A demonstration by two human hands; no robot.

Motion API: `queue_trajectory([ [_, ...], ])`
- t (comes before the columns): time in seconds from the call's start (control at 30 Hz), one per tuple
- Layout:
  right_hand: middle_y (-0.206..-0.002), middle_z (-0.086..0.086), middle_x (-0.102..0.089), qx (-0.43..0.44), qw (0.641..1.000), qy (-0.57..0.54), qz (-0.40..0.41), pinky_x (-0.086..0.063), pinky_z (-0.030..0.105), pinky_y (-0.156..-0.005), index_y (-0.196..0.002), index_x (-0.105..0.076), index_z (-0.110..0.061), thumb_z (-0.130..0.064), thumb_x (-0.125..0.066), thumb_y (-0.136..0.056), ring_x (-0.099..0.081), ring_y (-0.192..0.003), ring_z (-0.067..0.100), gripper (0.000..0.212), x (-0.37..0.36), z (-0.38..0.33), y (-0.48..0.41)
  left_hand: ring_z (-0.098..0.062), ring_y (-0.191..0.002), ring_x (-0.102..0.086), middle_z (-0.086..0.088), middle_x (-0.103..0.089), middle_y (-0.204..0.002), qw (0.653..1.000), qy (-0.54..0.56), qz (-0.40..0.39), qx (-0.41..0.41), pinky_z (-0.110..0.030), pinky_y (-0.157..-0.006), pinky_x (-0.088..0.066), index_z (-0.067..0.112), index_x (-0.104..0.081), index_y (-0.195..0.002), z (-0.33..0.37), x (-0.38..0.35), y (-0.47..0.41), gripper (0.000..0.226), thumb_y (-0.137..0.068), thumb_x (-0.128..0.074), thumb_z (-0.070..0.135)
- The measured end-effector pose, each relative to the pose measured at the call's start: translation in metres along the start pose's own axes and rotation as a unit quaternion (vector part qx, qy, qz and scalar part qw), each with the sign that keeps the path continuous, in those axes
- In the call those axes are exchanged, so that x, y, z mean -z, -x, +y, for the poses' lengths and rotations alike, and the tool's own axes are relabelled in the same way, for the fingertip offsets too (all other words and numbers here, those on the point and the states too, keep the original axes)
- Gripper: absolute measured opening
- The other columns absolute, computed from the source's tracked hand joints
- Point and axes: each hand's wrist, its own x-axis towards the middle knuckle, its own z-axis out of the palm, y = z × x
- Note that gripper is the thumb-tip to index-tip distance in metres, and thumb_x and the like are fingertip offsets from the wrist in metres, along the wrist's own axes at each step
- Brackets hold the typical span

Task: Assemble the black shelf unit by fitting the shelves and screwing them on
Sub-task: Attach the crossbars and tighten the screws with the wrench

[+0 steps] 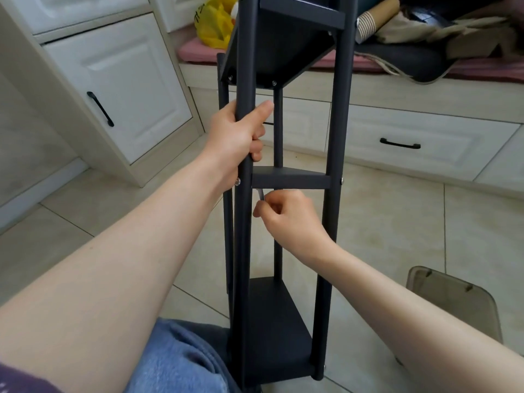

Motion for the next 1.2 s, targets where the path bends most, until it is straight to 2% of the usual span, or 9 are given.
queue_trajectory([
  [0.1, -0.057, 0.008, -0.055, 0.028, 0.999, 0.002, 0.018, -0.035, 0.015, -0.047, -0.082, -0.072, 0.0, -0.014, -0.054, -0.097, -0.041, -0.049, 0.011, 0.027, -0.003, 0.0, -0.002, -0.007, -0.046, -0.035, 0.011, -0.041, -0.056, 1.0, 0.004, -0.001, 0.001, -0.021, -0.047, -0.039, 0.02, -0.052, -0.092, -0.001, 0.002, 0.0, 0.021, -0.096, -0.069, 0.032],
  [0.23, -0.063, 0.015, -0.06, 0.04, 0.999, -0.012, 0.026, -0.035, 0.015, -0.049, -0.083, -0.071, 0.002, -0.012, -0.055, -0.098, -0.043, -0.05, 0.01, 0.026, -0.009, 0.002, -0.002, -0.007, -0.047, -0.035, 0.009, -0.04, -0.059, 1.0, 0.005, -0.003, -0.002, -0.021, -0.047, -0.039, 0.02, -0.05, -0.091, -0.001, 0.004, -0.001, 0.022, -0.097, -0.068, 0.032],
  [0.47, -0.054, -0.004, -0.055, 0.06, 0.995, -0.042, 0.061, -0.039, 0.01, -0.051, -0.065, -0.062, -0.012, -0.016, -0.057, -0.099, -0.054, -0.055, 0.011, 0.035, -0.024, 0.008, -0.004, -0.007, -0.047, -0.035, 0.01, -0.04, -0.058, 1.0, 0.005, 0.006, 0.003, -0.02, -0.047, -0.039, 0.02, -0.049, -0.092, 0.0, 0.006, 0.0, 0.024, -0.096, -0.069, 0.032],
  [0.7, -0.063, 0.001, -0.067, 0.078, 0.987, -0.101, 0.099, -0.045, 0.006, -0.061, -0.078, -0.075, -0.008, -0.016, -0.06, -0.098, -0.062, -0.065, 0.01, 0.025, -0.039, 0.017, -0.01, -0.006, -0.045, -0.033, 0.01, -0.039, -0.056, 1.0, 0.015, 0.008, 0.007, -0.019, -0.046, -0.037, 0.021, -0.047, -0.089, 0.001, 0.006, 0.0, 0.025, -0.097, -0.068, 0.031],
  [0.8, -0.069, 0.009, -0.069, 0.072, 0.983, -0.128, 0.109, -0.057, 0.027, -0.069, -0.082, -0.074, -0.006, -0.017, -0.061, -0.098, -0.065, -0.066, 0.021, 0.023, -0.048, 0.021, -0.013, -0.006, -0.046, -0.033, 0.01, -0.039, -0.058, 1.0, 0.013, 0.006, 0.008, -0.019, -0.046, -0.038, 0.022, -0.048, -0.089, 0.002, 0.005, 0.0, 0.024, -0.097, -0.068, 0.032],
  [0.87, -0.068, 0.016, -0.066, 0.063, 0.981, -0.142, 0.119, -0.055, 0.043, -0.068, -0.08, -0.072, -0.003, -0.018, -0.061, -0.098, -0.061, -0.066, 0.033, 0.026, -0.054, 0.022, -0.017, -0.006, -0.046, -0.033, 0.009, -0.039, -0.058, 1.0, 0.01, 0.002, 0.009, -0.019, -0.046, -0.038, 0.022, -0.048, -0.09, 0.002, 0.004, 0.0, 0.023, -0.097, -0.068, 0.033],
  [0.93, -0.067, 0.019, -0.063, 0.065, 0.978, -0.151, 0.13, -0.051, 0.043, -0.065, -0.078, -0.069, 0.001, -0.017, -0.061, -0.098, -0.054, -0.065, 0.037, 0.028, -0.056, 0.023, -0.019, -0.006, -0.046, -0.033, 0.009, -0.038, -0.059, 1.0, 0.006, 0.001, 0.008, -0.019, -0.046, -0.037, 0.022, -0.048, -0.09, 0.002, 0.004, 0.0, 0.023, -0.097, -0.068, 0.033],
  [1.03, -0.069, 0.015, -0.066, 0.062, 0.977, -0.158, 0.127, -0.054, 0.045, -0.072, -0.08, -0.07, 0.001, -0.016, -0.06, -0.098, -0.06, -0.067, 0.033, 0.026, -0.056, 0.024, -0.018, -0.007, -0.046, -0.033, 0.009, -0.038, -0.059, 1.0, 0.003, 0.0, 0.007, -0.019, -0.046, -0.038, 0.021, -0.049, -0.092, 0.001, 0.004, 0.0, 0.023, -0.097, -0.068, 0.034],
  [1.2, -0.065, 0.012, -0.064, 0.054, 0.984, -0.13, 0.105, -0.047, 0.025, -0.065, -0.078, -0.07, -0.002, -0.016, -0.058, -0.099, -0.058, -0.063, 0.024, 0.028, -0.047, 0.029, -0.01, -0.006, -0.046, -0.034, 0.009, -0.039, -0.059, 1.0, 0.007, 0.004, 0.008, -0.02, -0.047, -0.038, 0.021, -0.05, -0.096, 0.001, 0.005, 0.0, 0.022, -0.097, -0.068, 0.034],
])
